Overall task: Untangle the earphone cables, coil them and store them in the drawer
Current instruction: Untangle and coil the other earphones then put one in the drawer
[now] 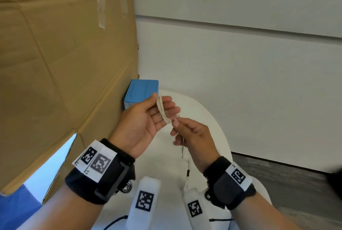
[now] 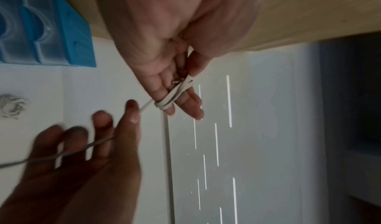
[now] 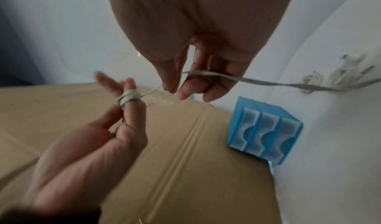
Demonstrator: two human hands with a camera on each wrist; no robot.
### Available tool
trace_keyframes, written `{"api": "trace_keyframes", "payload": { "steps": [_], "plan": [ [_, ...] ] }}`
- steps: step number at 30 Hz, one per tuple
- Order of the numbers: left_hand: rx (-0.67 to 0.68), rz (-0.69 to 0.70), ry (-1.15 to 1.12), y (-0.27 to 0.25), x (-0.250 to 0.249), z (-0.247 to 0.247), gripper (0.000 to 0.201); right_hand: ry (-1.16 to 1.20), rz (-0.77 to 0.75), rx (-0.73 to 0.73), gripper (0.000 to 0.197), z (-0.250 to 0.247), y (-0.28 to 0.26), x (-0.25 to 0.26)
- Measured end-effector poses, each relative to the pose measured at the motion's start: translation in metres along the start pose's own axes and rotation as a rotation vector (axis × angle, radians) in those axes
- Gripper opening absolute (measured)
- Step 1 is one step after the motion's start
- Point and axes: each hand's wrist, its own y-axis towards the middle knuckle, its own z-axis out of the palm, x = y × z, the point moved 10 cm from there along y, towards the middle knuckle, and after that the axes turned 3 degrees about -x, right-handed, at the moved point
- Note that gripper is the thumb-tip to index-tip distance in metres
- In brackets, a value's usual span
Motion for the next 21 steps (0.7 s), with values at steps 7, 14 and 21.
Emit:
{"api": "trace_keyframes", "payload": {
  "steps": [7,14,21],
  "plan": [
    [-0.022,0.03,-0.023,0.004,0.007,-0.013,0.068,-0.121,0.08,0.168,0.025,0.012,-0.045,-0.011],
    [0.08,0.22,0.466,-0.002,0.027,0.004,0.079,-0.105,-0.118,0.217,0.025,0.007,-0.043,0.071],
    [0.251,-0.041,0.368,-0.009,0.052,0.025,0.099,-0.363,-0.123,0.0,0.03,-0.028,0.014,0.076]
  ]
}}
